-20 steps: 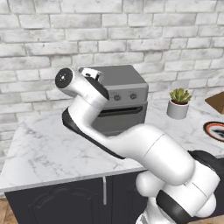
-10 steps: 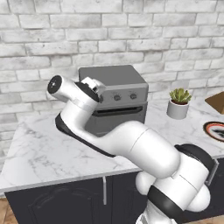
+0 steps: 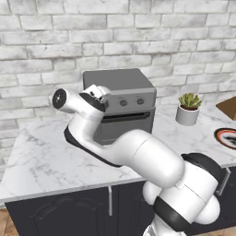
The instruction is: Pick up the bagel from the plate, place it on the toaster oven rack, close the door, and set the timer.
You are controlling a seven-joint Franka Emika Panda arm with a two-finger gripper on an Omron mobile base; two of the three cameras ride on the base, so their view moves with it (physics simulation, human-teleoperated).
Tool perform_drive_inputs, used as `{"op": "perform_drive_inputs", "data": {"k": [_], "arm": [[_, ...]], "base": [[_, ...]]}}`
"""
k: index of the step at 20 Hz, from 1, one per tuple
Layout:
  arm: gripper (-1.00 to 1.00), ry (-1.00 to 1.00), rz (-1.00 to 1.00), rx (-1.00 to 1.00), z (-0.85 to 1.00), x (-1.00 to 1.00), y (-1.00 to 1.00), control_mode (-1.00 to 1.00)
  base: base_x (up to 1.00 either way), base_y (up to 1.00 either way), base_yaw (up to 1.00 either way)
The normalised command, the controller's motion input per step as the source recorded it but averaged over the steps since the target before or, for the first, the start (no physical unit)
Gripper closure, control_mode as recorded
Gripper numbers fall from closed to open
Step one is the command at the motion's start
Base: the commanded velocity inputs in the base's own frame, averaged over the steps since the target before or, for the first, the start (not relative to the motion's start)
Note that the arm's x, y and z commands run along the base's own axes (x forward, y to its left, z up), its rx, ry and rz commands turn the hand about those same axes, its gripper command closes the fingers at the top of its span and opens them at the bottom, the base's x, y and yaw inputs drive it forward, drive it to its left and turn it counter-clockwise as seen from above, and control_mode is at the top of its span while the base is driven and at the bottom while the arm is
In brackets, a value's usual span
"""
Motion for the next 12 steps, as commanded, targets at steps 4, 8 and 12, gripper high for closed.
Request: {"op": "perform_drive_inputs", "data": {"k": [4, 8, 12], "arm": [[-1.00, -0.04, -0.01, 0.01, -0.13, 0.17, -0.16, -1.00], [-1.00, 0.00, -0.02, 0.03, -0.02, 0.23, -0.08, -1.00], [-1.00, 0.00, -0.03, 0.05, 0.00, 0.13, -0.03, -1.00]], "base": [[0.00, 0.00, 0.00], [0.00, 0.00, 0.00], [0.00, 0.00, 0.00]]}}
